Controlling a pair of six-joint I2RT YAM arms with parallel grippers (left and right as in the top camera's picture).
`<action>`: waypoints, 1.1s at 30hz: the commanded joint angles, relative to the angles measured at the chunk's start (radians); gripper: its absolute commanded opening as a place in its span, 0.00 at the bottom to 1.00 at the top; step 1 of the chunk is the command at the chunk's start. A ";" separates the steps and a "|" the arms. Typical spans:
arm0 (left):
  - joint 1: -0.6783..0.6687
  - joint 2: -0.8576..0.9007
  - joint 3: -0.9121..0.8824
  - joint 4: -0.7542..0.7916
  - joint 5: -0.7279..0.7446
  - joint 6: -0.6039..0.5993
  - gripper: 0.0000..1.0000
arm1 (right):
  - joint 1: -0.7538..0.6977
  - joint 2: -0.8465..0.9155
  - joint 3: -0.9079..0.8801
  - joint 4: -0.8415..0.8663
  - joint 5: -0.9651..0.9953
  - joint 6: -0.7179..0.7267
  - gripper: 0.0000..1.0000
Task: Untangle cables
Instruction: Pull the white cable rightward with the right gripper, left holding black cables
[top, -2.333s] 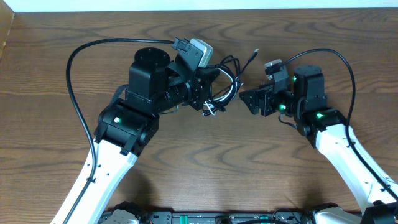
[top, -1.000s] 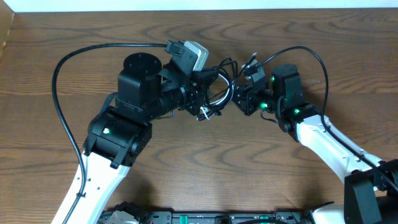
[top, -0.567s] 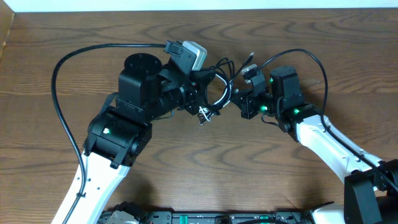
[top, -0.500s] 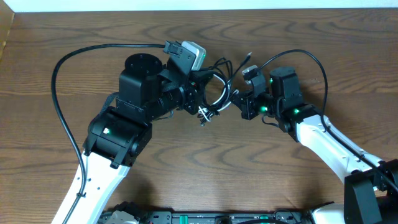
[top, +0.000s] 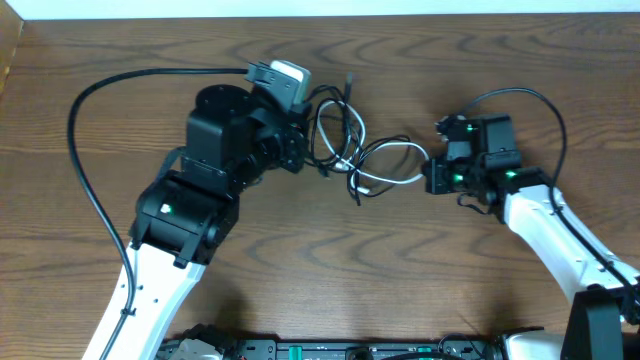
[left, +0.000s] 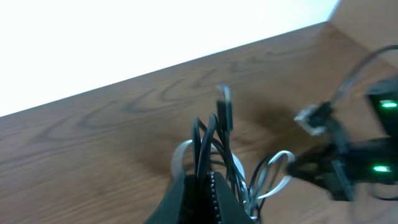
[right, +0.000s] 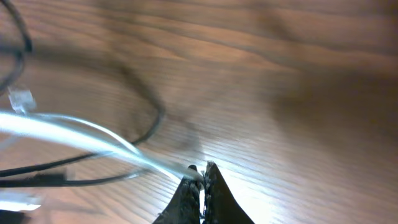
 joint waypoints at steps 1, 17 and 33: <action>0.054 -0.015 0.043 0.002 -0.034 0.017 0.08 | -0.058 -0.038 0.013 -0.047 0.089 -0.008 0.01; 0.259 -0.063 0.043 -0.047 -0.034 0.004 0.08 | -0.385 -0.089 0.013 -0.182 0.150 0.011 0.01; 0.344 -0.046 0.043 -0.053 -0.060 0.002 0.08 | -0.588 -0.268 0.013 -0.253 0.188 0.074 0.01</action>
